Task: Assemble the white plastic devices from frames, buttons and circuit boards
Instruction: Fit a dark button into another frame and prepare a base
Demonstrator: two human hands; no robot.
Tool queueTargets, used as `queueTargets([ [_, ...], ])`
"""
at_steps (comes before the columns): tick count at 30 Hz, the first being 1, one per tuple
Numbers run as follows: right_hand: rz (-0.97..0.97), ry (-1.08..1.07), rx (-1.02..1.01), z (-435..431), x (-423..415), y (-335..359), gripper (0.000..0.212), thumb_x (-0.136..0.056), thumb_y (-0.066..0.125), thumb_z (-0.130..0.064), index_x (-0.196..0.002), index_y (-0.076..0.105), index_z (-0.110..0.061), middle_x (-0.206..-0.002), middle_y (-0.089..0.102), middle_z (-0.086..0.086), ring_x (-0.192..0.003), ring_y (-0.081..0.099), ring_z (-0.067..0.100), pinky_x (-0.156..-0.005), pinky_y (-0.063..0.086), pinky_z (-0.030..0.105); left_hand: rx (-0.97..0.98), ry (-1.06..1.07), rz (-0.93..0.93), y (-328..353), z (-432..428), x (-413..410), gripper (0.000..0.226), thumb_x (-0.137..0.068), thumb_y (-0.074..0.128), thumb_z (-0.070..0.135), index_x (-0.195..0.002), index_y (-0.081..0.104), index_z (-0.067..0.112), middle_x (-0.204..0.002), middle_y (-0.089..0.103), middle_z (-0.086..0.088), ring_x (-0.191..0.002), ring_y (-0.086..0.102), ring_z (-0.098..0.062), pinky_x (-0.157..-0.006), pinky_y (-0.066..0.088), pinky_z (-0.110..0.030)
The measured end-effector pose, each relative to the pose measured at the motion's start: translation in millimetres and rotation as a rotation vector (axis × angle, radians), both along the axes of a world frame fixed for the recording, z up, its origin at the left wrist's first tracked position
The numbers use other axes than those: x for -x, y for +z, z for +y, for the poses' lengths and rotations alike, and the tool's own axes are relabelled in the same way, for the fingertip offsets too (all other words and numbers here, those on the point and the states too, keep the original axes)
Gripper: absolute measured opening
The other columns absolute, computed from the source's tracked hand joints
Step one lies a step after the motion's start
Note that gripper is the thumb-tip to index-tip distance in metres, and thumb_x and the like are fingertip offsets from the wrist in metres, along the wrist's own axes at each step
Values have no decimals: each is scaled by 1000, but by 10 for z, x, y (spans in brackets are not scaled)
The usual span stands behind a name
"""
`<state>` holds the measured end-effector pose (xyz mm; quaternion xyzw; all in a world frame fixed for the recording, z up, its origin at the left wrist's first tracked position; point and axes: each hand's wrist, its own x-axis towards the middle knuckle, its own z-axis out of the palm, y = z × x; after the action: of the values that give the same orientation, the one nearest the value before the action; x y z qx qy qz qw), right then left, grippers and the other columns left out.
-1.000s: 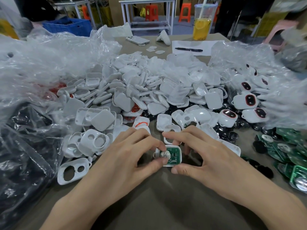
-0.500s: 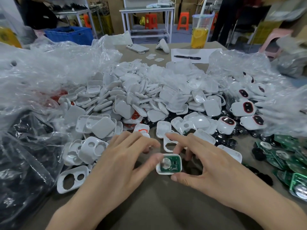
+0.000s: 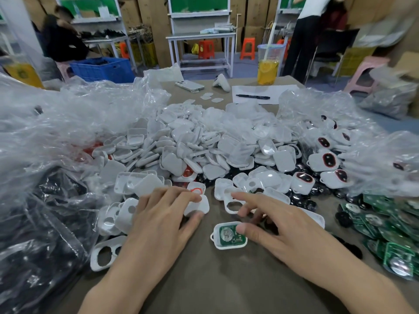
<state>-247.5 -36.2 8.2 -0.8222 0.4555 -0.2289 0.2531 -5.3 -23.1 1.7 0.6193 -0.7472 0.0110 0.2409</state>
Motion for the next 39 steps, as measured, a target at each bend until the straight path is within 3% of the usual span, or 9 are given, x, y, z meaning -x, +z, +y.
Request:
queueTargets([
  [2, -6, -7, -9, -1, -18, -2, 53, -87, 48, -71, -138, 40, -57, -118, 54, -31, -110, 55, -3, -88, 35, 4, 35, 11, 7, 13, 10, -1, 21, -92, 68, 43, -108, 69, 30, -111, 67, 16, -108, 45, -11, -85, 27, -29],
  [5, -4, -8, -14, 9, -16, 3, 60, -81, 53, -77, -136, 37, -61, -120, 54, -33, -112, 52, -4, -88, 35, 4, 65, -27, 135, 66, 64, 5, 31, -93, 54, 55, -109, 68, 32, -110, 64, 22, -108, 47, -7, -86, 38, -28],
  [8, 42, 22, -40, 34, -7, 18, 80, -66, 62, -85, -136, 27, -69, -124, 45, -42, -117, 43, -12, -91, 31, 2, 30, -147, 293, 104, 158, 48, 34, -91, 51, 58, -108, 67, 33, -111, 61, 25, -112, 53, -3, -89, 42, -20],
  [10, 103, 62, -40, 44, -3, 19, 88, -65, 66, -81, -138, 18, -69, -126, 36, -47, -122, 35, -17, -96, 26, 0, -20, -230, 276, 110, 202, 106, 32, -92, 53, 57, -108, 68, 35, -114, 58, 27, -115, 54, 0, -92, 40, -12],
  [13, 154, 78, -7, 51, 1, 28, 83, -75, 66, -69, -138, 13, -67, -128, 26, -50, -124, 28, -20, -99, 16, -3, -83, -336, 217, 102, 218, 152, 29, -93, 56, 53, -108, 70, 33, -114, 59, 25, -115, 54, 1, -95, 37, -8],
  [17, 156, 67, 9, 53, -2, 23, 76, -81, 65, -59, -139, 16, -64, -127, 34, -47, -125, 31, -16, -99, 18, -2, -101, -378, 184, 96, 212, 141, 27, -92, 57, 52, -108, 70, 34, -114, 60, 23, -114, 55, -2, -95, 39, -13],
  [26, 146, 62, 15, 44, -11, 5, 74, -84, 62, -61, -139, 14, -65, -125, 35, -46, -122, 32, -16, -99, 20, -1, -114, -416, 156, 79, 190, 141, 21, -94, 59, 51, -108, 65, 36, -115, 57, 26, -114, 54, -1, -93, 40, -16],
  [39, 91, 51, -15, 20, -1, -19, 70, -82, 66, -63, -136, 22, -67, -123, 37, -49, -122, 34, -16, -98, 27, 3, -105, -467, 129, 69, 181, 144, 16, -97, 60, 46, -110, 66, 40, -115, 54, 26, -108, 54, 4, -88, 37, -6],
])
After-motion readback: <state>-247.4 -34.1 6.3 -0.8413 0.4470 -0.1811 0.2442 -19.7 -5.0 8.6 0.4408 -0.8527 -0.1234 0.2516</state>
